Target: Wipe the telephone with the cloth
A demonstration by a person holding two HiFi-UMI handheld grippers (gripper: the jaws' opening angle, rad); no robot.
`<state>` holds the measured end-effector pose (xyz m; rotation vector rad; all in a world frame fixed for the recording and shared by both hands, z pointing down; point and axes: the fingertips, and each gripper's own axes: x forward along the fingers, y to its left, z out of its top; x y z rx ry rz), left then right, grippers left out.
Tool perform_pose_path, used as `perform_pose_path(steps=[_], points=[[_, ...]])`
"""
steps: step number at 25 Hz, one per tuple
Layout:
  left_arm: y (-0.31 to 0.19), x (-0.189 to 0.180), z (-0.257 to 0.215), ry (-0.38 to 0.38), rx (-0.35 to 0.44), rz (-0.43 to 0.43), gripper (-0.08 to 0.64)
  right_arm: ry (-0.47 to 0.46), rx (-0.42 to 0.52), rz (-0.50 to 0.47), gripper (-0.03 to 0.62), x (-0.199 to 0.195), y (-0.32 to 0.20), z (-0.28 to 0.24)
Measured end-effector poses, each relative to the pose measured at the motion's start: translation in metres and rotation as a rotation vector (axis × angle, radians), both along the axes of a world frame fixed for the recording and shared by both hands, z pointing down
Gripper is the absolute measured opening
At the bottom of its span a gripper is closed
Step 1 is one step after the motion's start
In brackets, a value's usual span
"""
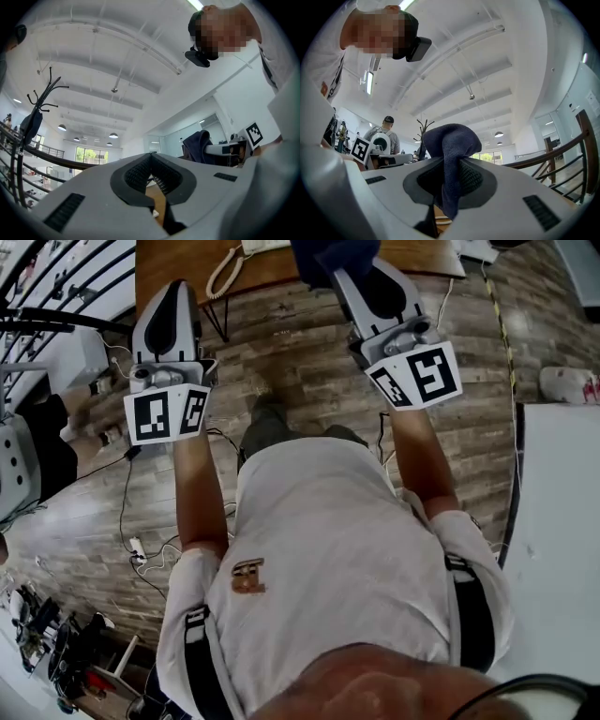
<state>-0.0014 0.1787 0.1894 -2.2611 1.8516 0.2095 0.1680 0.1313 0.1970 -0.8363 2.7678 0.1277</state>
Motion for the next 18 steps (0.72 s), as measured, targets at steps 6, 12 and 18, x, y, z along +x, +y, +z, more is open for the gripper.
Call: perform_pose_path(steps=[6, 12, 18], points=[[-0.054, -0.033, 0.014, 0.013, -0.021, 0.026, 0.018, 0.030, -0.008, 0.026, 0.078, -0.034, -0.046, 0.009], [-0.119, -0.081, 0.030, 0.023, -0.066, 0.058, 0.018, 0.052, -0.034, 0.070, 0.078, -0.083, -0.103, 0.018], [-0.181, -0.132, 0.050, 0.046, -0.107, 0.085, 0.018, 0.081, -0.053, 0.114, 0.078, -0.135, -0.156, 0.026]])
